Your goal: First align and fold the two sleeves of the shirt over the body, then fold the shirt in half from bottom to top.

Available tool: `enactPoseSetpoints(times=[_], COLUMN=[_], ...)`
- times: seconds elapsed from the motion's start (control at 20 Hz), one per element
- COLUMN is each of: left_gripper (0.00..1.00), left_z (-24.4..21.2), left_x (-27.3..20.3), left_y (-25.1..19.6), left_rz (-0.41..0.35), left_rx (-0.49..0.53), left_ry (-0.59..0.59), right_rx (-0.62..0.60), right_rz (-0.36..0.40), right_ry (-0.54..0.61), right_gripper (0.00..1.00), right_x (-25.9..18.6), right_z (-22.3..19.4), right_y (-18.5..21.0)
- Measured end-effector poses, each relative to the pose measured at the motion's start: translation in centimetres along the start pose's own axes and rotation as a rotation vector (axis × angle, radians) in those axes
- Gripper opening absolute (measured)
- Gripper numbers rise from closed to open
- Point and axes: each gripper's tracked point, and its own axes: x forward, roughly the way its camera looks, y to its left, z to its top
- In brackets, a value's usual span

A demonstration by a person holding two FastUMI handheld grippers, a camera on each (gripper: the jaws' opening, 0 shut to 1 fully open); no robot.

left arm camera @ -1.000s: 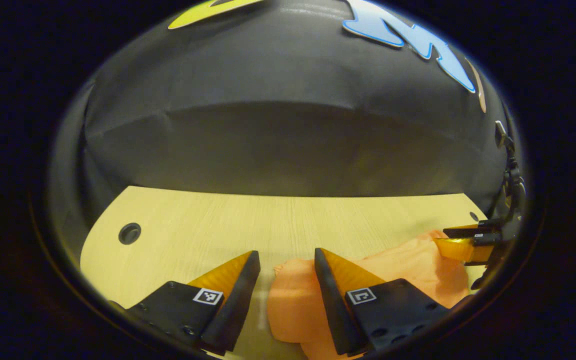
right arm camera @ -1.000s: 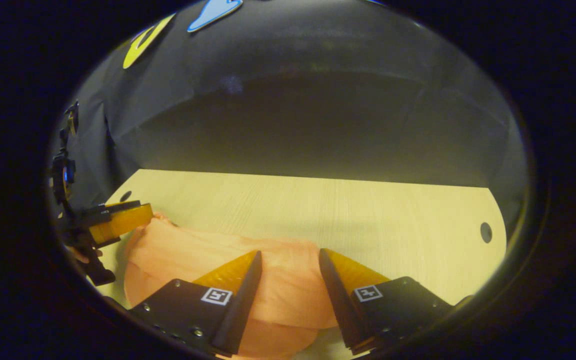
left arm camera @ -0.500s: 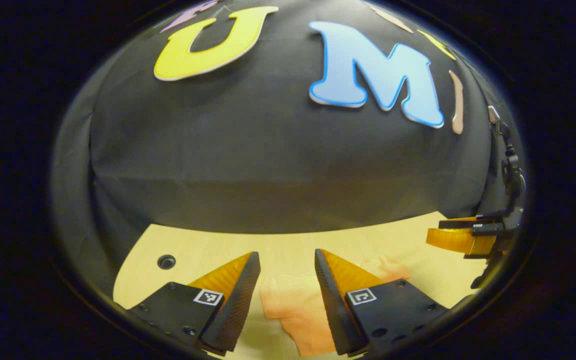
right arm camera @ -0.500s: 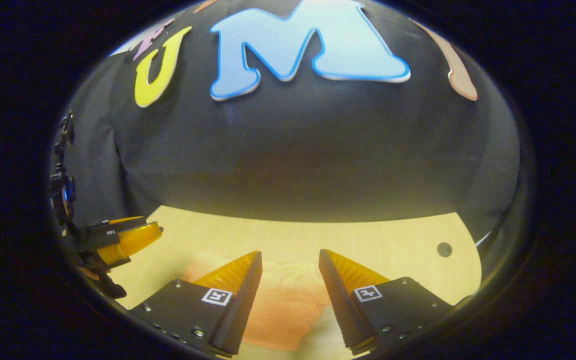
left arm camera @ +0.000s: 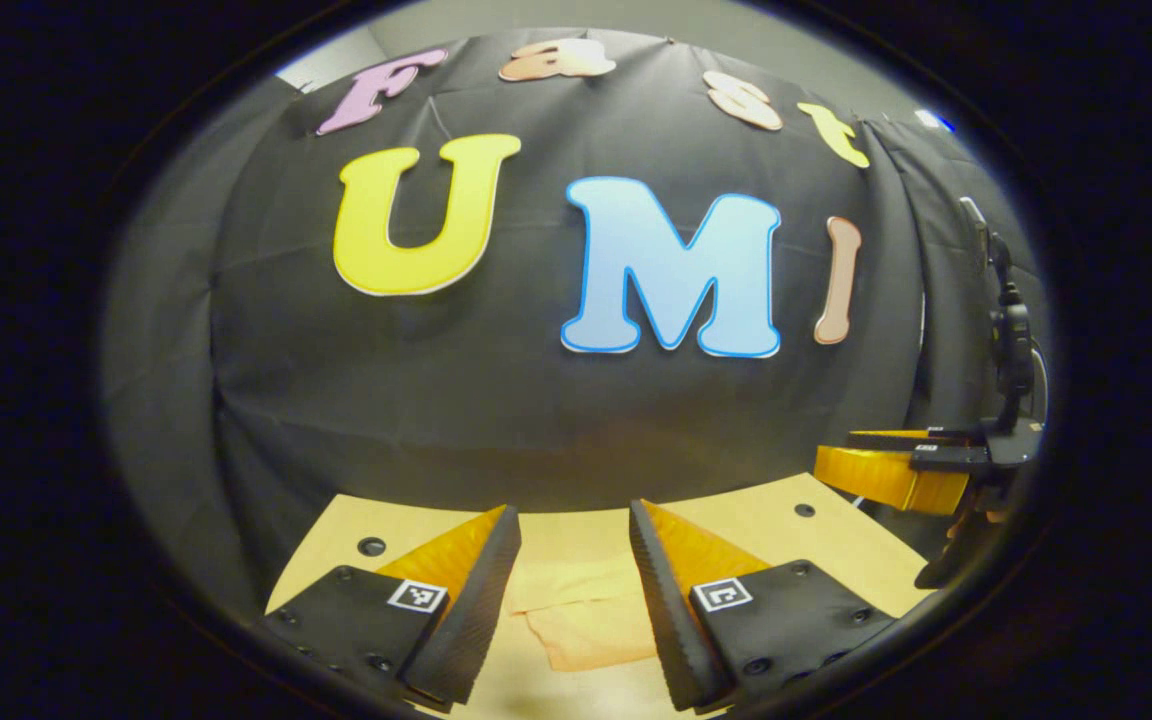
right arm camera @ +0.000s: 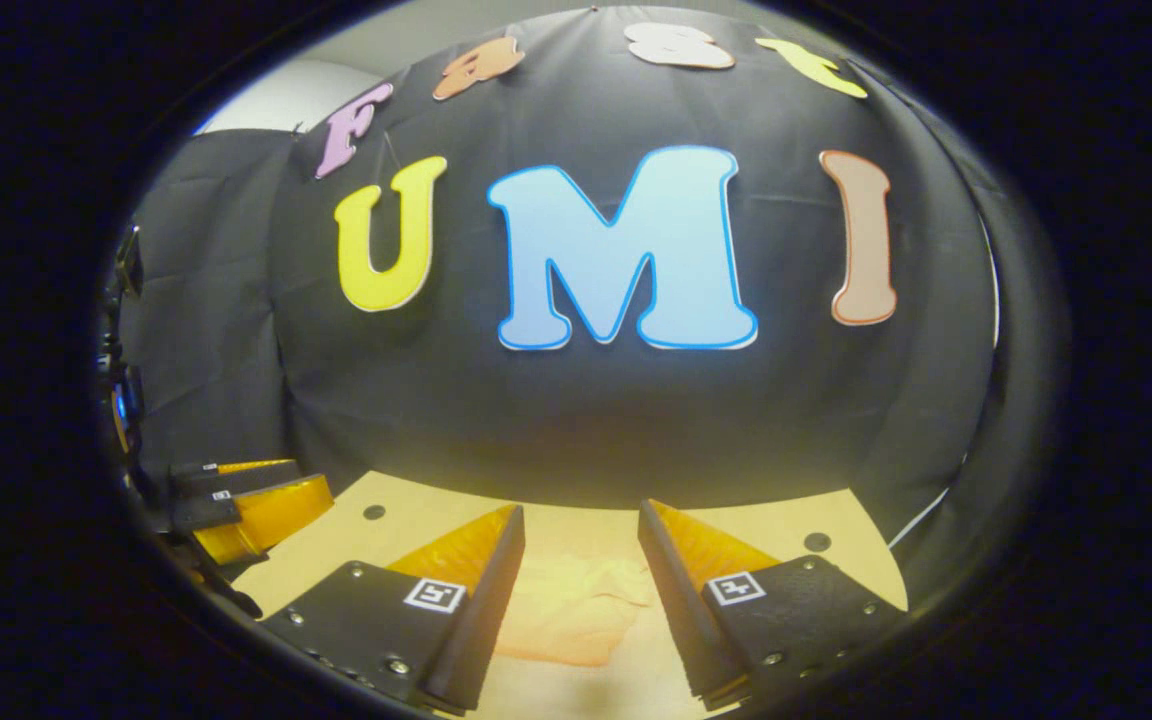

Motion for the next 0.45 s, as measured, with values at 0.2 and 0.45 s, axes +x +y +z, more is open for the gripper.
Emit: enactPoseSetpoints(times=[0.2, 0.45], left_gripper=[0.7, 0.75], left_z=[0.2, 0.0], left_x=[-4.0, -5.7], left_y=[-0.4, -2.7], left_rz=[0.01, -0.052], left_rx=[0.022, 0.042], left_ry=[-0.028, -0.043], right_rx=[0.018, 0.01], right_rz=[0.005, -0.035], right_ry=[-0.043, -0.067], right_gripper=[0.73, 0.73], right_x=[-3.2, -6.7], right_z=[0.1, -0.2], right_y=[0.8, 1.3])
